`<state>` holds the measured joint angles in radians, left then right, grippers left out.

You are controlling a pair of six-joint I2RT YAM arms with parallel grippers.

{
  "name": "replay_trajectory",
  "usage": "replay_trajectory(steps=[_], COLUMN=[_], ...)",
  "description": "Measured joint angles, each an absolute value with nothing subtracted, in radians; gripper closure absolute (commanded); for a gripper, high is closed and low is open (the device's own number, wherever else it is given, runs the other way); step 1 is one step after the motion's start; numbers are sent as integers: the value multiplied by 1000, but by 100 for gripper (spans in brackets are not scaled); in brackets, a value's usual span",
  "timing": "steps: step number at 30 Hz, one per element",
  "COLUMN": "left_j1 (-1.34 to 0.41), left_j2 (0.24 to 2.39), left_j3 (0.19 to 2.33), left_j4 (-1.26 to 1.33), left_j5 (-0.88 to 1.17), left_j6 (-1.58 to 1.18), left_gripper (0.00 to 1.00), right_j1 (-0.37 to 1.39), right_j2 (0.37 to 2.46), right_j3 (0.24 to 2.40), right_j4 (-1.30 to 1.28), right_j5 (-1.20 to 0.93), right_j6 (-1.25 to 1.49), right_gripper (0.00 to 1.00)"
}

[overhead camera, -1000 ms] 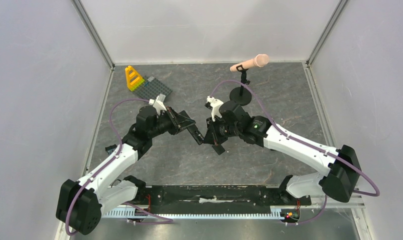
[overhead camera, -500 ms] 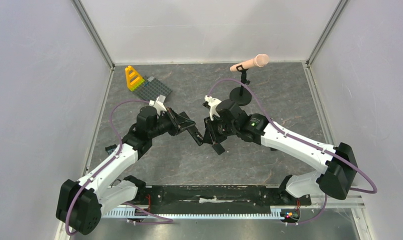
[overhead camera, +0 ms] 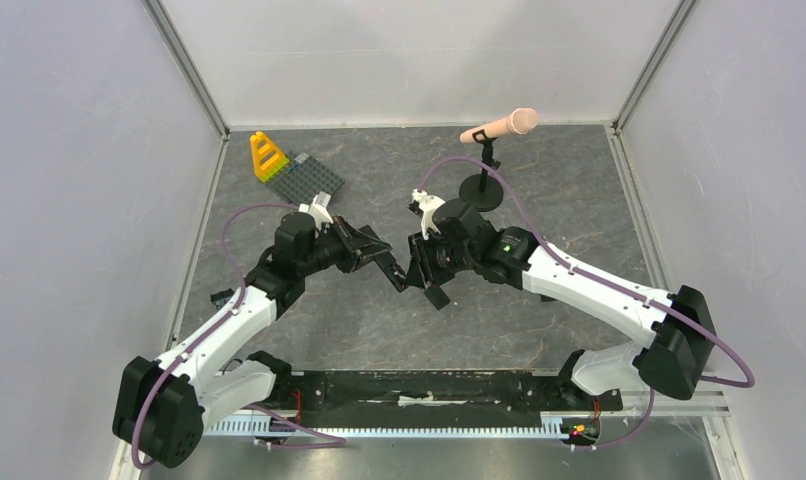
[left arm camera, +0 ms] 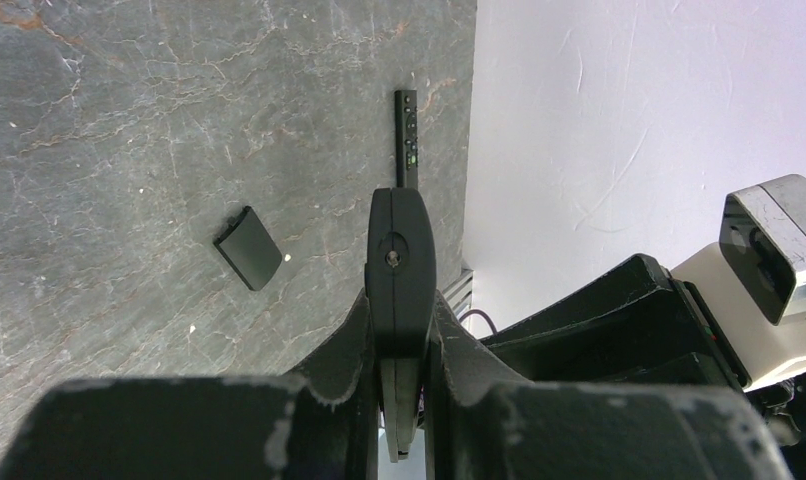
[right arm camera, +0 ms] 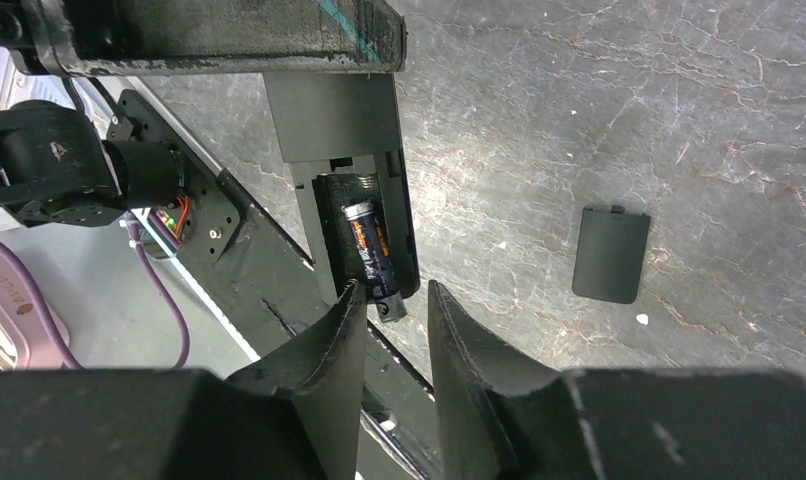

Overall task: Load the batteries into the remote control
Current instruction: Load the battery into the remote control.

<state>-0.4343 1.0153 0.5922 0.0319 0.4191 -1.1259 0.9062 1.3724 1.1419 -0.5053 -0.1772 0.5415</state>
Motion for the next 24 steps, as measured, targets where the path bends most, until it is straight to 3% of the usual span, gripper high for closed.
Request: replay_trajectory(steps=[5,12,24], left_j1=[-434,-434,-434], left_j2=[1015,1016,1013], left_j3=[592,592,592], left_j4=[31,30,25], left_j5=[420,420,421], left_j6=[-1138,-1145,-1148], left_gripper=[98,98,98], right_j1=[906,906,906], right_j2=[1360,1349,1301], right_j3=[1135,1114,1103], right_j4=[-476,-443,-433], right_j5=[-186,-203,-142], right_j6=[566,603,664], right_gripper=[83,87,48])
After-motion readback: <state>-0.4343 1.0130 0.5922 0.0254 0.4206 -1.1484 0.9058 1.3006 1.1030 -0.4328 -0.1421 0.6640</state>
